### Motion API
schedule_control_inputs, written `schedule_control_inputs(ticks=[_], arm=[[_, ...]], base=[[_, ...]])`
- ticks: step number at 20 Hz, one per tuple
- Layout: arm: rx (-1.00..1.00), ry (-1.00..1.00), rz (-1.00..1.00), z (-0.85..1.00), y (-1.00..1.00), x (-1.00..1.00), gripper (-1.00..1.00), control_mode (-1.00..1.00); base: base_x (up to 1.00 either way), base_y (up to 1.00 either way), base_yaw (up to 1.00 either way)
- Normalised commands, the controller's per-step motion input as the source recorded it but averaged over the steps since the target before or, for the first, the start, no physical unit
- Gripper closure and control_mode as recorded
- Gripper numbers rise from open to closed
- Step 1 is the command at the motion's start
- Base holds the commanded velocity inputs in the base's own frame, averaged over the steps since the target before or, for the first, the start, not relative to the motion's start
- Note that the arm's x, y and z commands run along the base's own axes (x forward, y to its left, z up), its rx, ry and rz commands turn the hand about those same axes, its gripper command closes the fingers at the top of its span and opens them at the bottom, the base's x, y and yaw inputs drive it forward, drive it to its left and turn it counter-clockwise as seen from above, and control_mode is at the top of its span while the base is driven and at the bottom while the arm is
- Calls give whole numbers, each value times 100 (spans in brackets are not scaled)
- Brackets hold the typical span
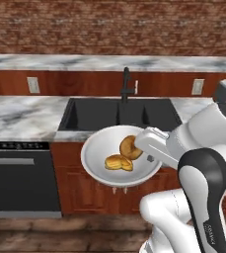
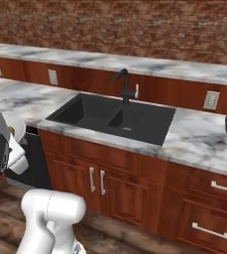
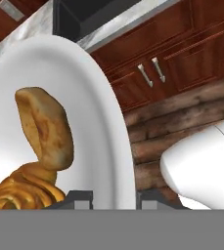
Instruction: Pick up the heated bread from the toaster oven and place it in the bowl. Then move the bread bowl to the dining counter.
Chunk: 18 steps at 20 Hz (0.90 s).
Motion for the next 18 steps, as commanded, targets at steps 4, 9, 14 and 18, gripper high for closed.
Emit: schedule_control_inputs(ticks=[4, 9, 14, 18], arm=[[0, 0, 0, 0, 0, 0, 100, 100], [0, 0, 0, 0, 0, 0, 100, 100], [0, 0, 0, 0, 0, 0, 100, 100], [0, 0, 0, 0, 0, 0, 100, 100]], base=[[95, 100, 8], [39, 100, 3], [0, 100, 11], [0, 100, 9]])
